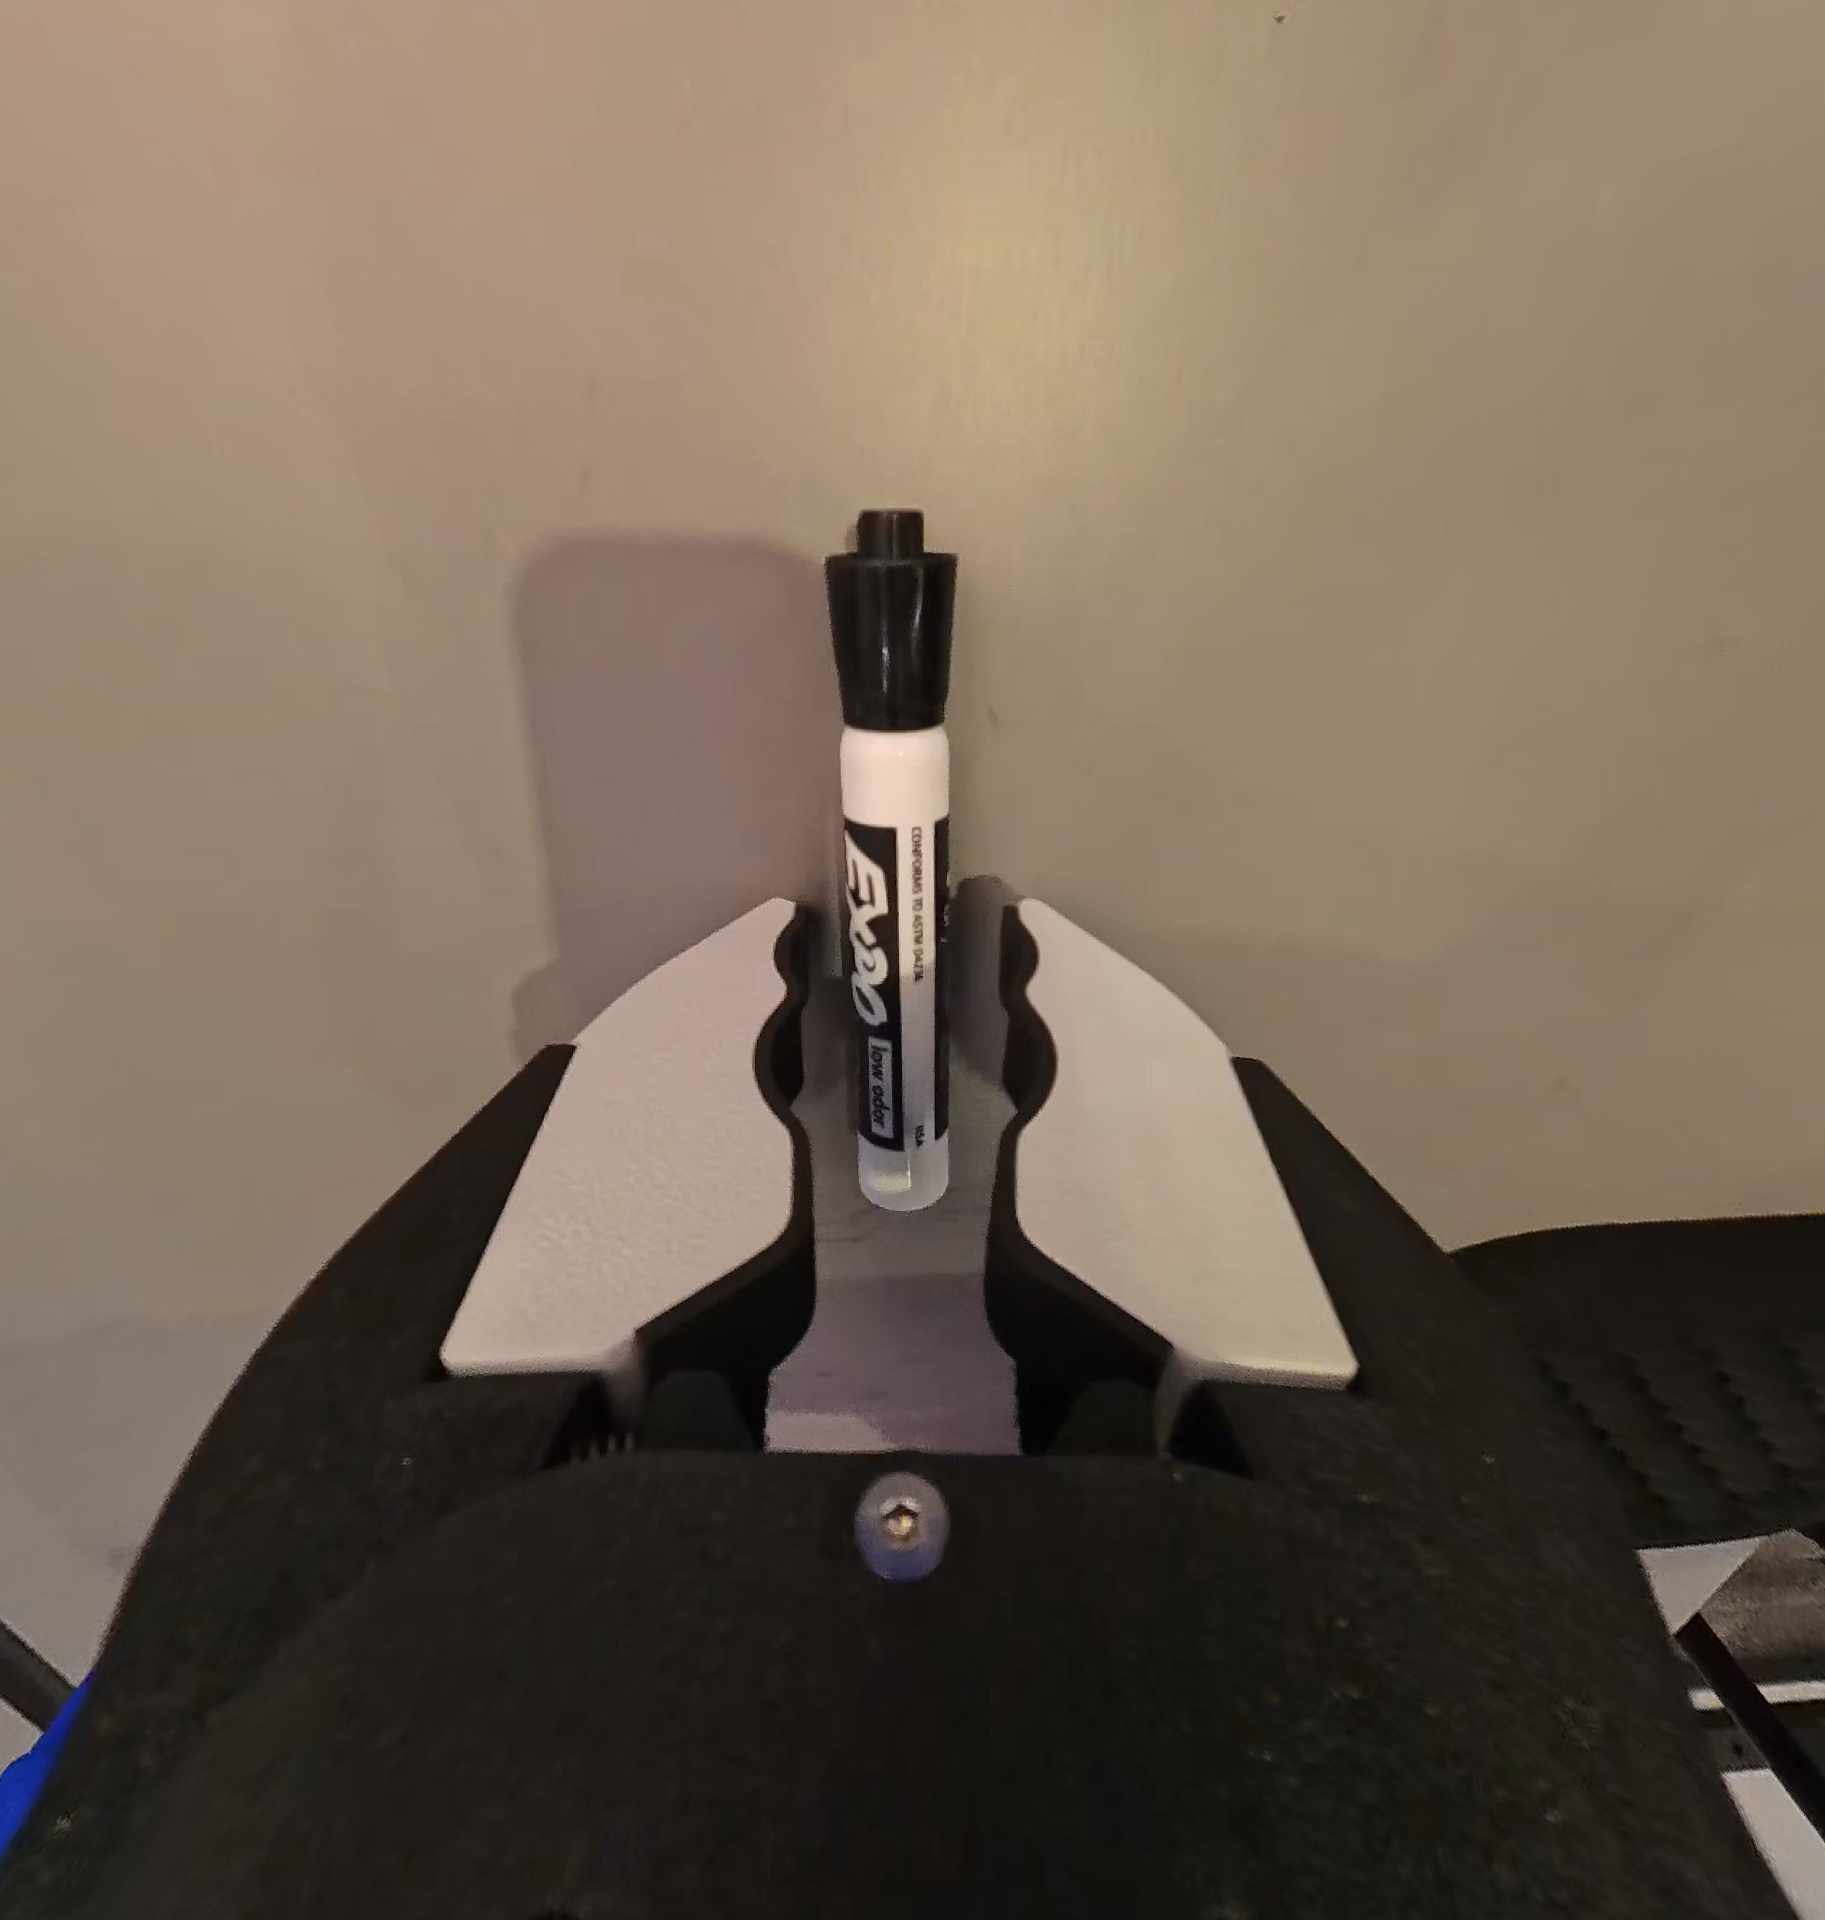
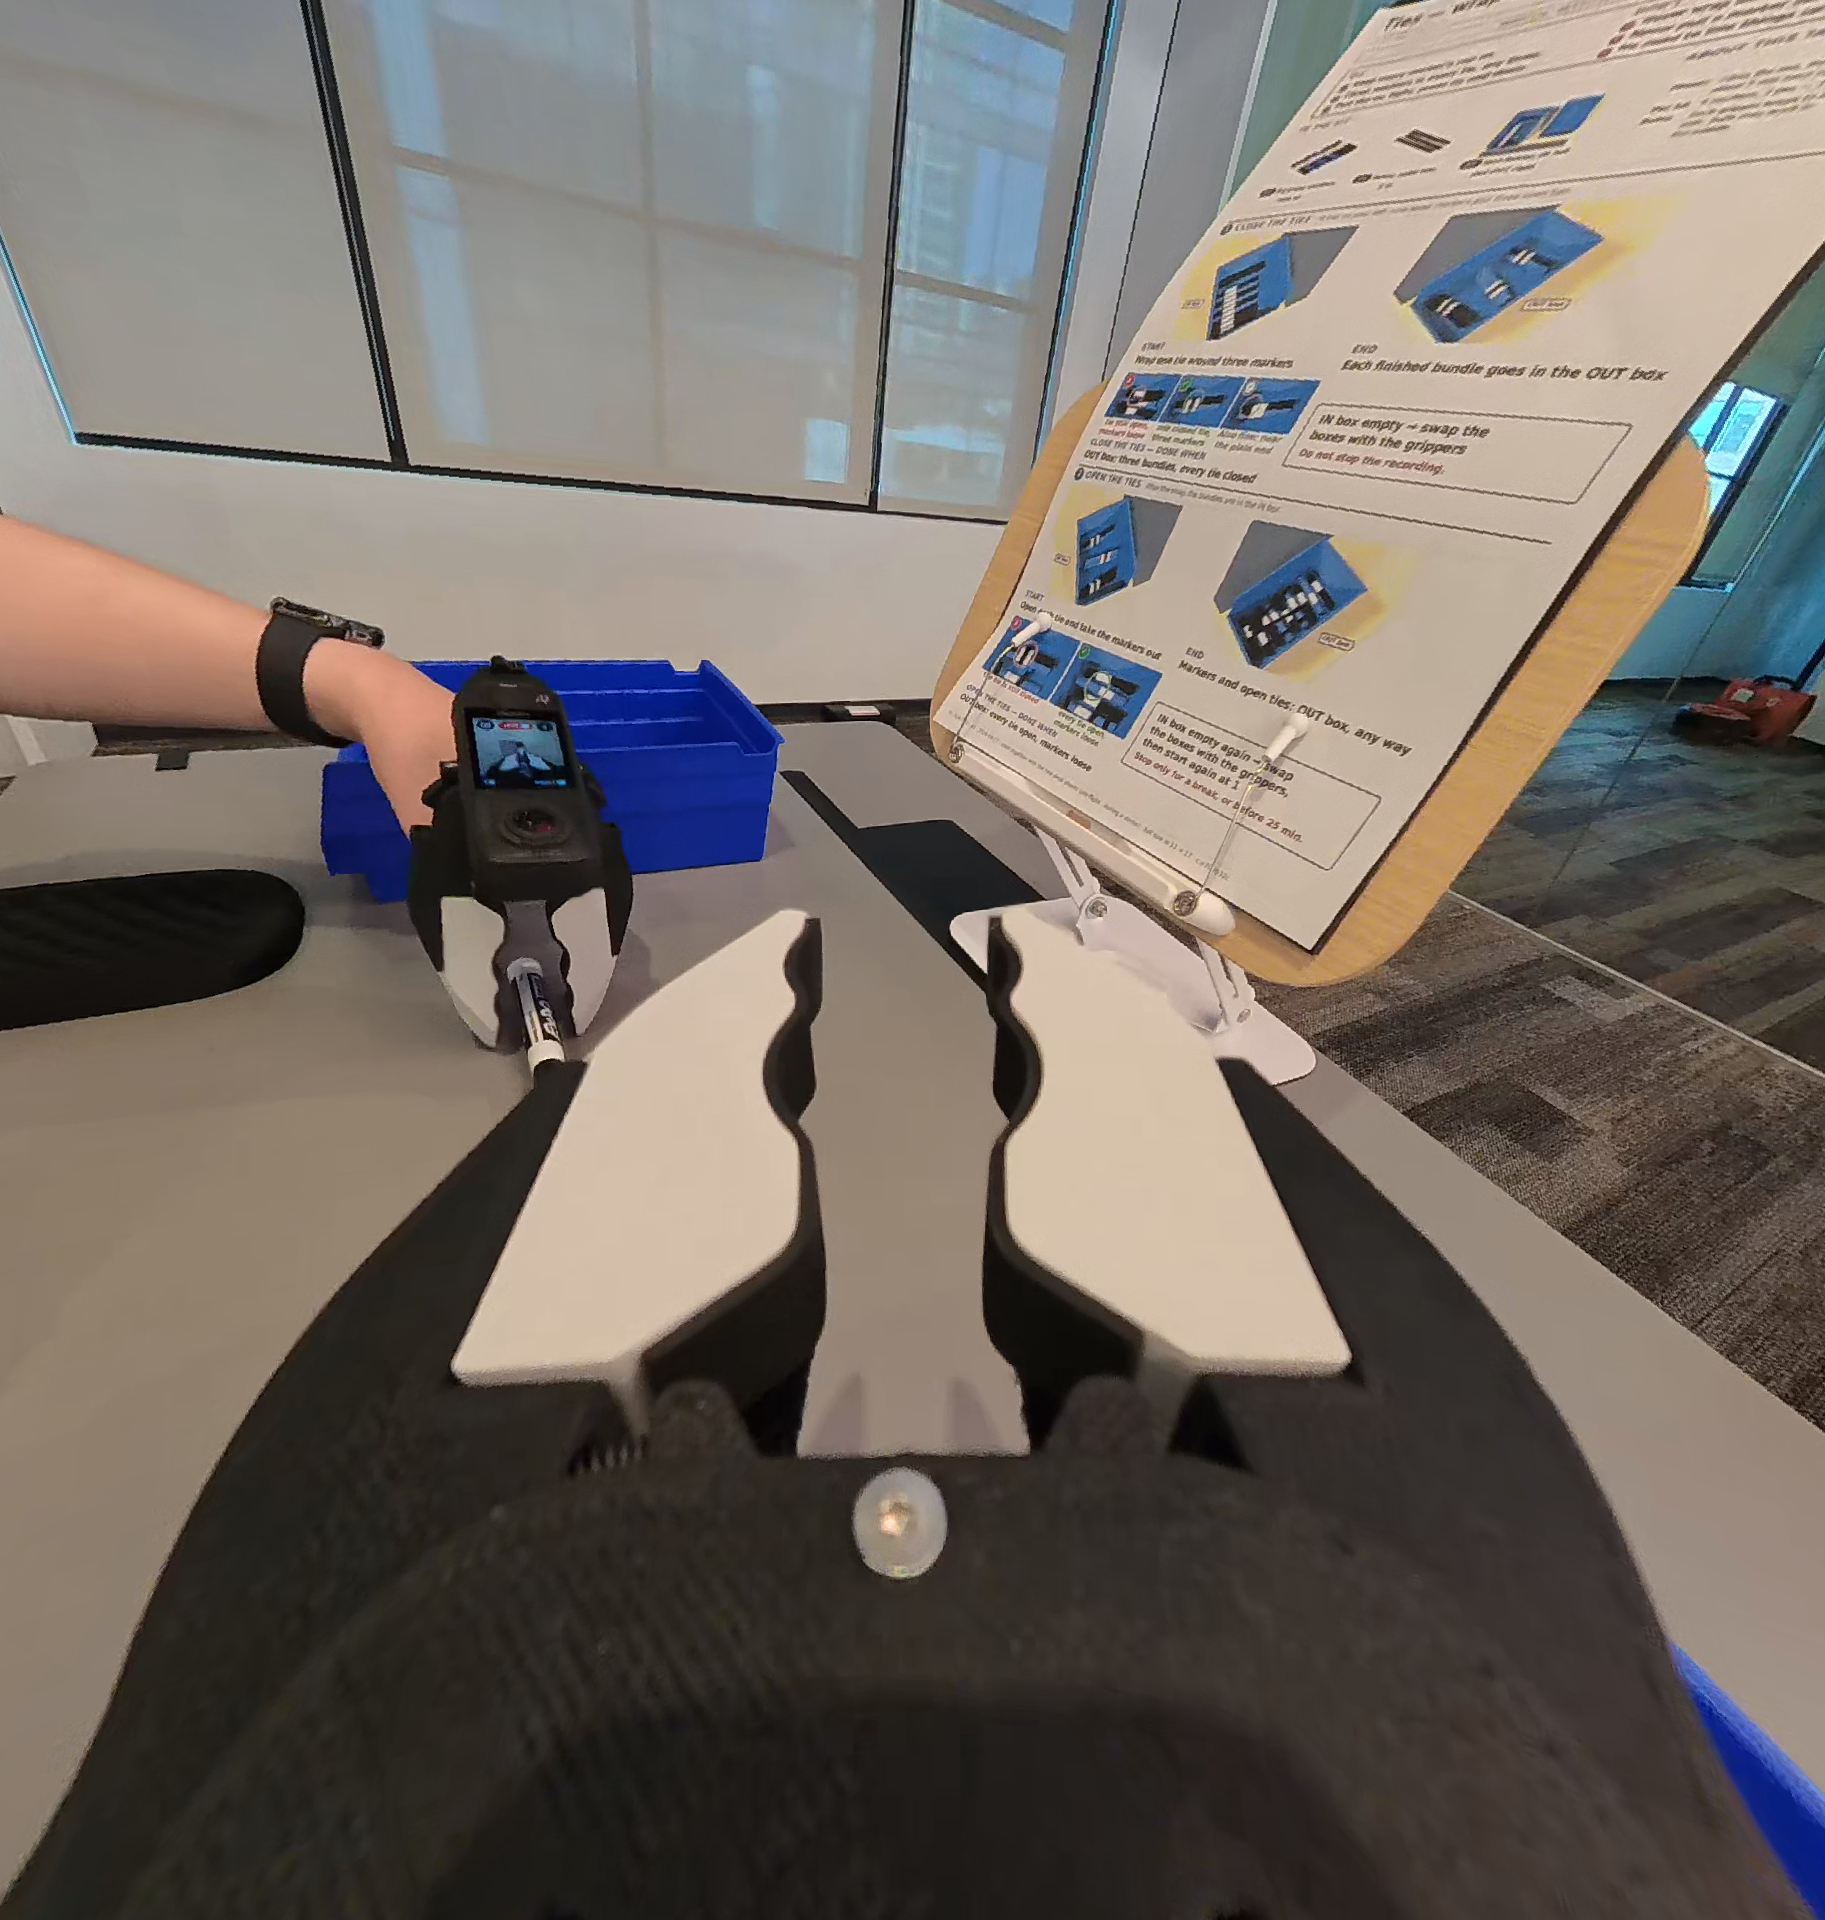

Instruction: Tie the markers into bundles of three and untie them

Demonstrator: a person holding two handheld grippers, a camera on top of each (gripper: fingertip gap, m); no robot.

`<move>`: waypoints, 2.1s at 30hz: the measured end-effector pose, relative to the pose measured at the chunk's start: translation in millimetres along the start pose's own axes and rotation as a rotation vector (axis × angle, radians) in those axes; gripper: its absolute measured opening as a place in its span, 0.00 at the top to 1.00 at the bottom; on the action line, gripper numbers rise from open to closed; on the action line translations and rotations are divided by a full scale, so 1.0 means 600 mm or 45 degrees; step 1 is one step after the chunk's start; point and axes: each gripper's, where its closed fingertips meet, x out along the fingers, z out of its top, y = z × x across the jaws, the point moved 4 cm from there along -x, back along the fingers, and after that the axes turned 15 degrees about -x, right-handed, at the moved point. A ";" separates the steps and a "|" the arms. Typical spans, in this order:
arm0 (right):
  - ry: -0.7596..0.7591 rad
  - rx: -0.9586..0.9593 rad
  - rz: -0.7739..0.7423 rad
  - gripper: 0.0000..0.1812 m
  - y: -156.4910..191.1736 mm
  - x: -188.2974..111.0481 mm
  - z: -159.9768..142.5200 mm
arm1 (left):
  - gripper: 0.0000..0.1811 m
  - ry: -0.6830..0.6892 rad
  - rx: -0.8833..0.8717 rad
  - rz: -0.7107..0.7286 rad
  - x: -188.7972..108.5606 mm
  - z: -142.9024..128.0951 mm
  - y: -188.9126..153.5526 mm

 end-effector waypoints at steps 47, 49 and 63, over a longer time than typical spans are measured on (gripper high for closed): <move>0.011 -0.017 -0.077 0.83 -0.001 -0.023 0.015 | 0.90 0.138 -0.403 0.174 -0.043 -0.470 0.104; 0.008 -0.016 -0.082 0.83 -0.002 -0.025 0.015 | 0.90 0.175 -0.399 0.198 -0.040 -0.472 0.105; -0.041 -0.039 -0.104 0.83 -0.003 -0.038 0.034 | 0.90 -0.137 -0.242 0.523 -0.254 -0.209 -0.010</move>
